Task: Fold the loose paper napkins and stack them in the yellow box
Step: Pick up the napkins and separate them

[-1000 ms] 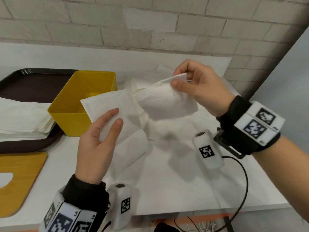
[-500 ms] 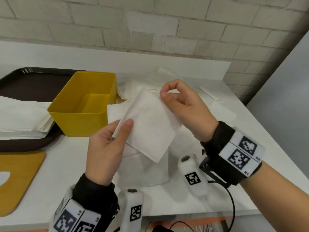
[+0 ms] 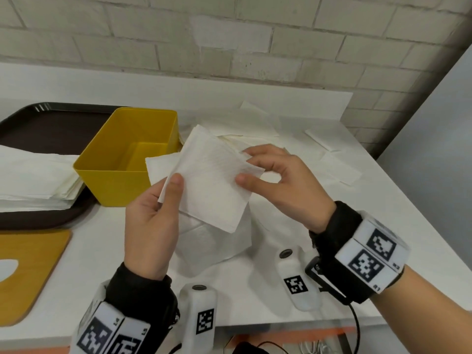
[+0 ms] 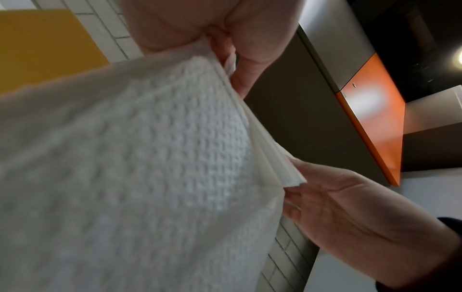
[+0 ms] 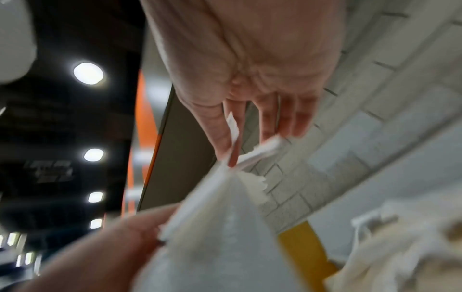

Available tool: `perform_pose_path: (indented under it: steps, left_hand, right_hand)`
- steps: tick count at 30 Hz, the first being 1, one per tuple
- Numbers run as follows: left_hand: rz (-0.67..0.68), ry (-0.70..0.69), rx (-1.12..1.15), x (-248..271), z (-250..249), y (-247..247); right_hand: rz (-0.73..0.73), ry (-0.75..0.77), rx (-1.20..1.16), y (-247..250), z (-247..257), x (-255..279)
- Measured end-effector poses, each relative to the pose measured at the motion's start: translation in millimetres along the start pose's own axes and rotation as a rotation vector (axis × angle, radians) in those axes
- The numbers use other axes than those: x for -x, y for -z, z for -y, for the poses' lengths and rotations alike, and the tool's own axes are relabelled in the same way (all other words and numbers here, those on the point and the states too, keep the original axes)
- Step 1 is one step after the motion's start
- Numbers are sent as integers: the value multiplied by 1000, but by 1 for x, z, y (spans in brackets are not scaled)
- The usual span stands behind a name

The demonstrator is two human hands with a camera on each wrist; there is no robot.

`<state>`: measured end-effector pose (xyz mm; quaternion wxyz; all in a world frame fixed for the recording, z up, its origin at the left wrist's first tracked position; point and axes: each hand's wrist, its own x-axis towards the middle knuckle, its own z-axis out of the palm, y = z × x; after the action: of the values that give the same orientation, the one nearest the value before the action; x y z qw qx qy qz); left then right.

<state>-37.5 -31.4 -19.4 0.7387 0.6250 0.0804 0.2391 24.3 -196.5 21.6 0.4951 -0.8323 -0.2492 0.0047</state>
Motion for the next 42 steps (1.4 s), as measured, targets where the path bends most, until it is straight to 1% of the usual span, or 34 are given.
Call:
perform_pose_path:
  steps: [1, 2, 4, 5, 6, 8, 9, 10, 12, 14, 16, 19, 21, 23, 25, 27, 28, 29, 30, 31, 32, 33, 34, 36, 38, 39, 40, 42]
  left_hand:
    - [4, -1, -10, 0, 0, 1]
    - [14, -3, -19, 0, -1, 2]
    - [54, -5, -59, 0, 0, 3]
    - [79, 1, -82, 0, 1, 4]
    - [105, 14, -94, 0, 2, 4]
    - [165, 22, -127, 1, 3, 2]
    - [197, 13, -152, 2, 4, 1]
    - [225, 9, -169, 4, 5, -1]
    - [253, 12, -181, 5, 4, -2]
    - [273, -13, -175, 5, 4, -3]
    - [241, -21, -128, 4, 3, -4]
    - [167, 13, -24, 3, -2, -4]
    - [186, 4, 14, 4, -5, -2]
    - [227, -18, 30, 5, -5, -2]
    - [272, -36, 61, 5, -6, -3]
    - [299, -60, 23, 6, -7, -5]
    - [298, -68, -15, 7, -7, -6]
    - [287, -67, -42, 7, -6, -7]
    - [260, -58, -53, 7, -4, -9]
    - [227, -41, -46, 7, -2, -9]
    - [200, -27, -32, 7, 0, -10]
    - [180, -21, -22, 7, 0, -10]
    - [169, -25, -25, 7, 0, -10]
    - [155, -38, -27, 6, 1, -9]
    - [156, -57, -6, 5, 1, -10]
    - [162, -72, 0, 5, 1, -11]
    - [170, -90, 3, 5, 1, -12]
    - [187, -119, 17, 6, 0, -15]
  right_hand:
    - [-35, 53, 126, -1, 0, 1]
    - [-70, 121, 201, -1, 2, 1]
    - [-85, 276, 236, 2, 5, 3]
    - [-48, 342, 218, 6, 7, 3]
    - [25, 392, 174, 9, 10, 2]
    - [225, 426, 15, 15, 16, 0]
    - [297, 413, -56, 16, 18, -1]
    - [311, 382, -115, 16, 20, -1]
    - [264, 298, -260, 16, 21, -3]
    - [204, 222, -408, 18, 18, -6]
    - [144, 205, -433, 22, 18, -9]
    - [114, 190, -458, 25, 16, -8]
    - [93, 165, -488, 24, 12, -3]
    - [122, 86, -542, 21, 6, 0]
    - [156, -64, -551, 15, 0, -1]
    - [203, -183, -642, 11, -1, -2]
    - [192, -239, -714, 9, -1, -3]
    - [245, -241, -801, 7, -5, -4]
    - [224, -291, -870, 8, 0, -4]
    - [249, -323, -877, 8, -2, -5]
    - [277, -344, -944, 9, -1, -5]
    - [300, -343, -911, 9, -2, -5]
    - [311, -315, -975, 8, 0, -5]
    - [207, -259, -912, 5, -1, -2]
    - [30, -228, -745, -2, -4, -2]
    - [-33, -209, -656, -5, -9, -3]
    - [-82, -209, -584, -9, -8, -2]
    - [-93, -176, -516, -14, -8, -2]
